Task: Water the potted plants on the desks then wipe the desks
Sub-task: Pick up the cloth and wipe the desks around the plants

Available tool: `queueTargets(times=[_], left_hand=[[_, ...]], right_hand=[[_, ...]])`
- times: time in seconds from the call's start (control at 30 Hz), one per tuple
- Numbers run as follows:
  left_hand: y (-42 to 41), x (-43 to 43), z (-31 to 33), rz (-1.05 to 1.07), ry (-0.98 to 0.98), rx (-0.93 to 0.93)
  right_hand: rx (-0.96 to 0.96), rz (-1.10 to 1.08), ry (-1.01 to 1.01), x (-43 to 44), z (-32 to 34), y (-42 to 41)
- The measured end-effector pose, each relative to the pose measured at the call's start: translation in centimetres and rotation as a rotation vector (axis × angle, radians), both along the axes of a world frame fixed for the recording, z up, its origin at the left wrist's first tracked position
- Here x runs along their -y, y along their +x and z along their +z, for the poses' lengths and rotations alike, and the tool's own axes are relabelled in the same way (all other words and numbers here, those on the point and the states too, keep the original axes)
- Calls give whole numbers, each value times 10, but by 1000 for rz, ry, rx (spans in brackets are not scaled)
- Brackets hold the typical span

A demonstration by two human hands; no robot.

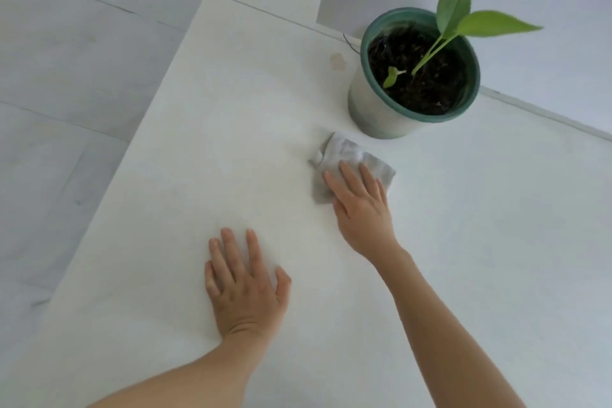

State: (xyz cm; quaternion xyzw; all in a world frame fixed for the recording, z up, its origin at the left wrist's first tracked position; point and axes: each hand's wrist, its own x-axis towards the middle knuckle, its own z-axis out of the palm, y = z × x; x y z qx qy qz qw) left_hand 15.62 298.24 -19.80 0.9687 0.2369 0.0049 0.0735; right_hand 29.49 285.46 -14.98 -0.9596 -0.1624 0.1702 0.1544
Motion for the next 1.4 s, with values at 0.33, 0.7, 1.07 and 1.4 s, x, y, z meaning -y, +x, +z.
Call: queueTargets(times=[0.33,0.7,1.07,1.4], left_hand=[[3,0,6,27,-62,-37],[5,-1,12,32,-122,-77],[3,-1,22,1,-183,-209],[-4,-33,51,302,-1175,273]], right_hand=[[-65,62,-51,-100,-1,103],[178,337,35,95,-10,-11],[77,-731,135,53,-1,-32],[205,25,227,-38,6,-170]])
